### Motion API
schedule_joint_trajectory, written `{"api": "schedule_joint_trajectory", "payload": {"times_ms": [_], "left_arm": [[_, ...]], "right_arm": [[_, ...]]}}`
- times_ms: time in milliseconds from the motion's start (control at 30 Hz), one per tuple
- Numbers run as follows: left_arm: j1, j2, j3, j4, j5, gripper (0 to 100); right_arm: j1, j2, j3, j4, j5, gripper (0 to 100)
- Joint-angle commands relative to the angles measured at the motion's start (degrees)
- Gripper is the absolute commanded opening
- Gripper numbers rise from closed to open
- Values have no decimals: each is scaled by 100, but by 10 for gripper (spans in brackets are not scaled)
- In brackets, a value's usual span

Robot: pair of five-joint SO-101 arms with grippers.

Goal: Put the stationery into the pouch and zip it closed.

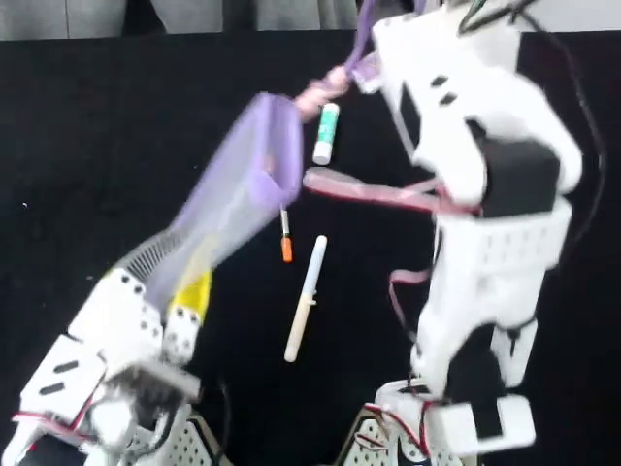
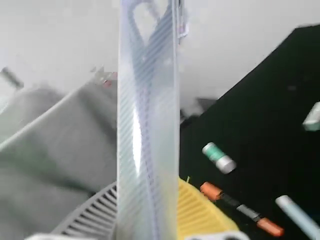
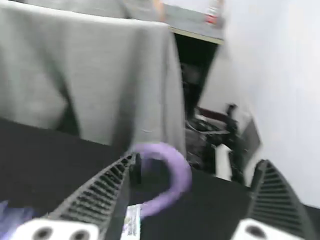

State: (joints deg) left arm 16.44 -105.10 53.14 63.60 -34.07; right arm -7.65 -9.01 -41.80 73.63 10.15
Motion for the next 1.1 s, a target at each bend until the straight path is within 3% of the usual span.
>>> {"api": "schedule_joint_trajectory", "payload": {"times_ms": [0,233,533,700,933,1067], "left_arm": [[-1059,53,769,-826,-26,27],[-1095,44,1604,-1380,308,27],[-1095,44,2018,-1635,589,28],[-1147,44,2747,-2505,589,28],[-2782,44,3002,-2971,774,28],[-3222,44,2976,-3033,782,28]], "right_arm": [[-642,-813,-48,457,62,368],[-1046,-1473,-48,862,105,368],[976,-681,-523,519,457,367],[1231,831,-1965,844,396,367],[1187,2835,-3451,615,-651,367],[870,3653,-3468,193,-1231,367]]}}
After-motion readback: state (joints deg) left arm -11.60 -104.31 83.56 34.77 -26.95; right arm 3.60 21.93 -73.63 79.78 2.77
